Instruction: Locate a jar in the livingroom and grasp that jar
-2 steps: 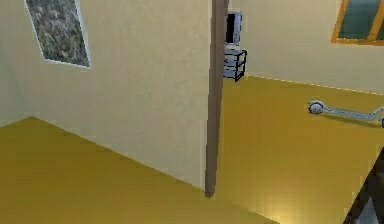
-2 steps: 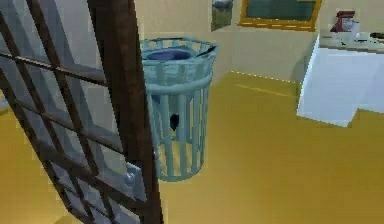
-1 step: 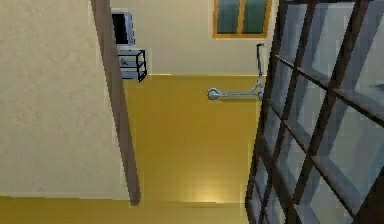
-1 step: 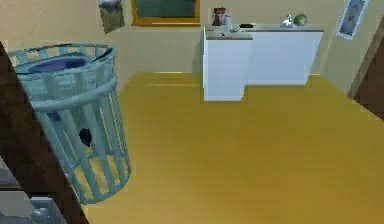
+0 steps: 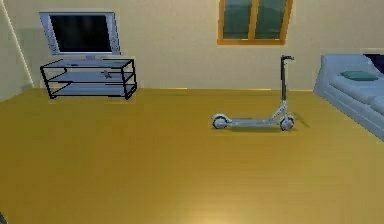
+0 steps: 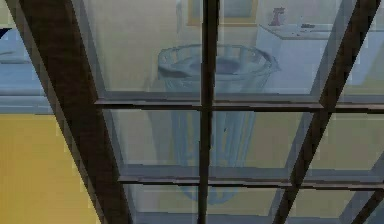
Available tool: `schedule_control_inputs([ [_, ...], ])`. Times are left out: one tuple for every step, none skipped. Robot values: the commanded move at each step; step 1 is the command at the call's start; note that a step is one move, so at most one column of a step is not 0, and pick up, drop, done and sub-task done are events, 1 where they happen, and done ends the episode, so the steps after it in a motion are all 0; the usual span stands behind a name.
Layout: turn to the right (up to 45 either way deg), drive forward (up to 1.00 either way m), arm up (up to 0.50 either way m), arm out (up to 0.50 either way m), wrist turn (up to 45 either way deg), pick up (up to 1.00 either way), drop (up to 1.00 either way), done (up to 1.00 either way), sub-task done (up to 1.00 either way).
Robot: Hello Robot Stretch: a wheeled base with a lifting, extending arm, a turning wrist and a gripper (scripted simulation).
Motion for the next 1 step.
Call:
schedule_control_inputs([
  [6.0,0.00,0.00,0.00,0.0,0.00,0.00,0.00,0.00],
])
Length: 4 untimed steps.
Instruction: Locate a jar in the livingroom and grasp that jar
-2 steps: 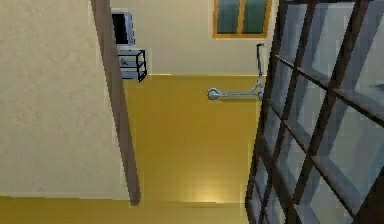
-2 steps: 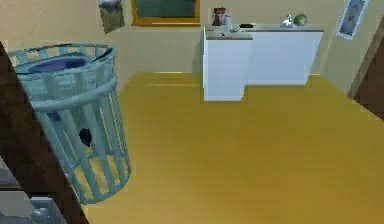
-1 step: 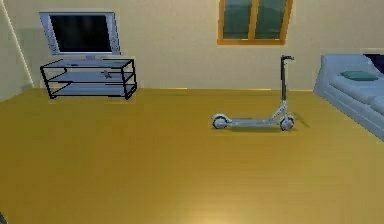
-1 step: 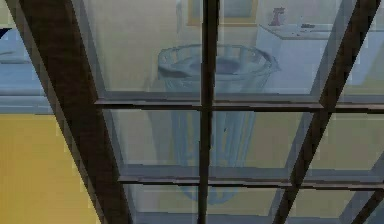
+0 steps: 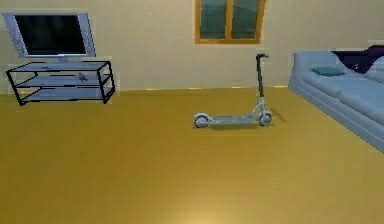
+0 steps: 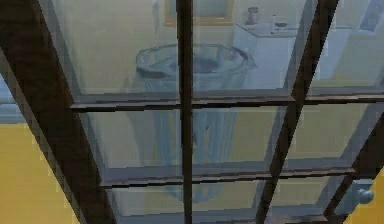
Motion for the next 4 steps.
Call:
schedule_control_inputs([
  [0.0,0.35,0.00,0.00,0.0,0.00,0.00,0.00,0.00],
  [-45.0,0.00,0.00,0.00,0.0,0.00,0.00,0.00,0.00],
  [-6.0,0.00,0.00,0.00,0.0,0.00,0.00,0.00,0.00],
  [0.0,0.35,0.00,0.00,0.0,0.00,0.00,0.00,0.00],
])
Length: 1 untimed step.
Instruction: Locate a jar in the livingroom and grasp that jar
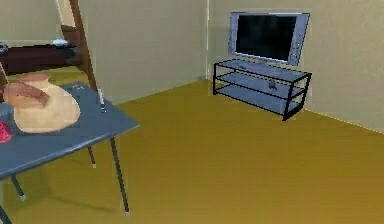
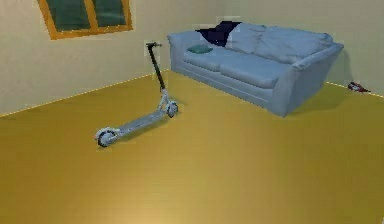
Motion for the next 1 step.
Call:
schedule_control_inputs([
  [-36.0,0.00,0.00,0.00,0.0,0.00,0.00,0.00,0.00],
])
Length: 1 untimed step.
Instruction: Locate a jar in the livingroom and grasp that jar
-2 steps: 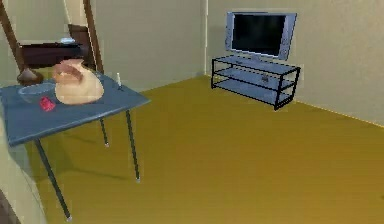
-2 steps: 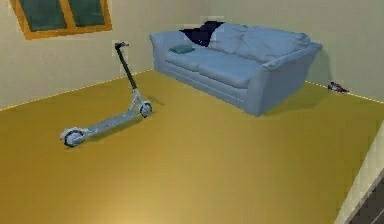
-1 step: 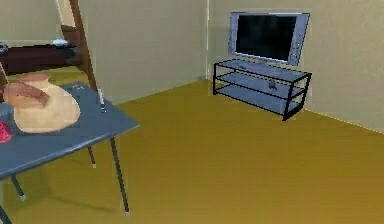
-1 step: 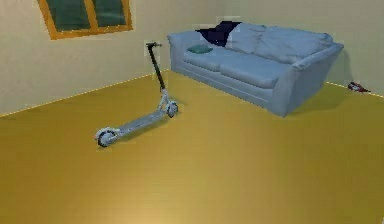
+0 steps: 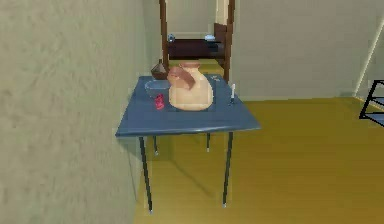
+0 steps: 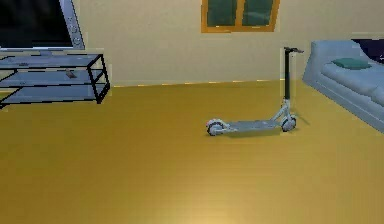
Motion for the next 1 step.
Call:
schedule_control_inputs([
  [0.0,0.30,0.00,0.00,0.0,0.00,0.00,0.00,0.00],
])
